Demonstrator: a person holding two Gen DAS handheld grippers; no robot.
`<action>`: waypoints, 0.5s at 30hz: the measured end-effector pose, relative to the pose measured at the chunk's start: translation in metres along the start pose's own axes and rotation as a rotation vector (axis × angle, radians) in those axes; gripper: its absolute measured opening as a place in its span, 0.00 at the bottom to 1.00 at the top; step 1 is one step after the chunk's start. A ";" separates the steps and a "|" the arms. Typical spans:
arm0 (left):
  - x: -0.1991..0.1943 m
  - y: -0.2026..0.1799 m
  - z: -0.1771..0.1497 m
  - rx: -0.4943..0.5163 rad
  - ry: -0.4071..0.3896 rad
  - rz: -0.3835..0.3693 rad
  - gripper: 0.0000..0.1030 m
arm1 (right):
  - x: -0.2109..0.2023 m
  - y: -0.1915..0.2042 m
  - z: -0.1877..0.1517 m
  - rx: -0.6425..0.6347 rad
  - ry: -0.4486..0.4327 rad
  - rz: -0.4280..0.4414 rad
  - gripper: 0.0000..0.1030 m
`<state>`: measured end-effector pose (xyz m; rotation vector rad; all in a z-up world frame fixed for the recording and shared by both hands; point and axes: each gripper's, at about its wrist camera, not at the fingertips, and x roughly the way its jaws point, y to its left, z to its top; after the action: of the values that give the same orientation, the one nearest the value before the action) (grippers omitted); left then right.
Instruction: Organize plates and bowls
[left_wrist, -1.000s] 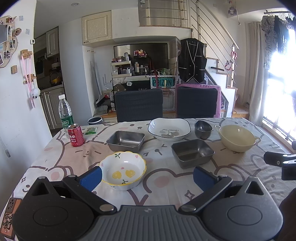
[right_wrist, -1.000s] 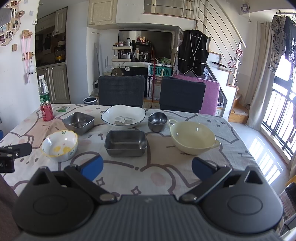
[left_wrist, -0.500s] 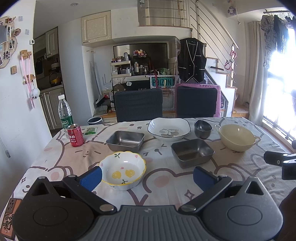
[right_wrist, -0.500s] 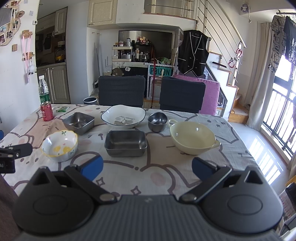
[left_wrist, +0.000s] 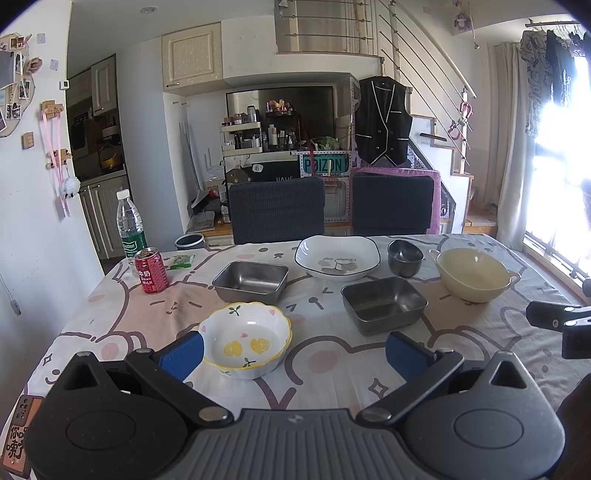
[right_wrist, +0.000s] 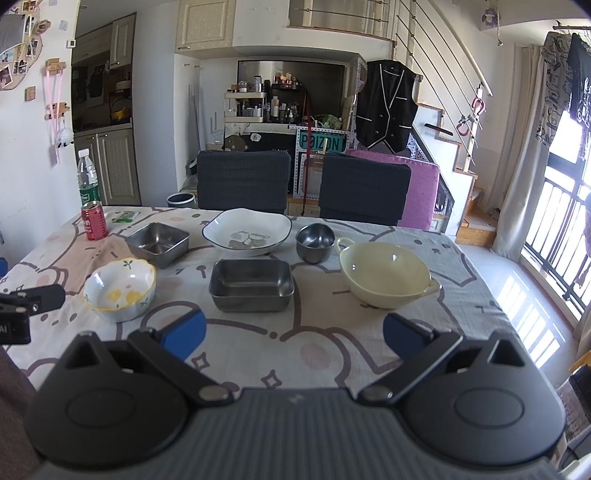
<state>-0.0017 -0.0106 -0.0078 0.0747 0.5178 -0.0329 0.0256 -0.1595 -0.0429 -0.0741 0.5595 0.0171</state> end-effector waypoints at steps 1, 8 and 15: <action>0.000 0.000 0.000 -0.003 0.000 0.000 1.00 | 0.000 0.000 0.000 0.001 -0.001 -0.001 1.00; -0.005 0.005 0.005 -0.012 -0.014 -0.011 1.00 | -0.002 -0.002 0.001 0.003 -0.008 -0.016 1.00; -0.004 0.005 0.028 0.009 -0.018 -0.018 1.00 | -0.005 -0.007 0.010 0.042 -0.025 -0.016 1.00</action>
<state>0.0091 -0.0082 0.0181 0.0788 0.5000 -0.0536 0.0270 -0.1660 -0.0314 -0.0374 0.5342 -0.0092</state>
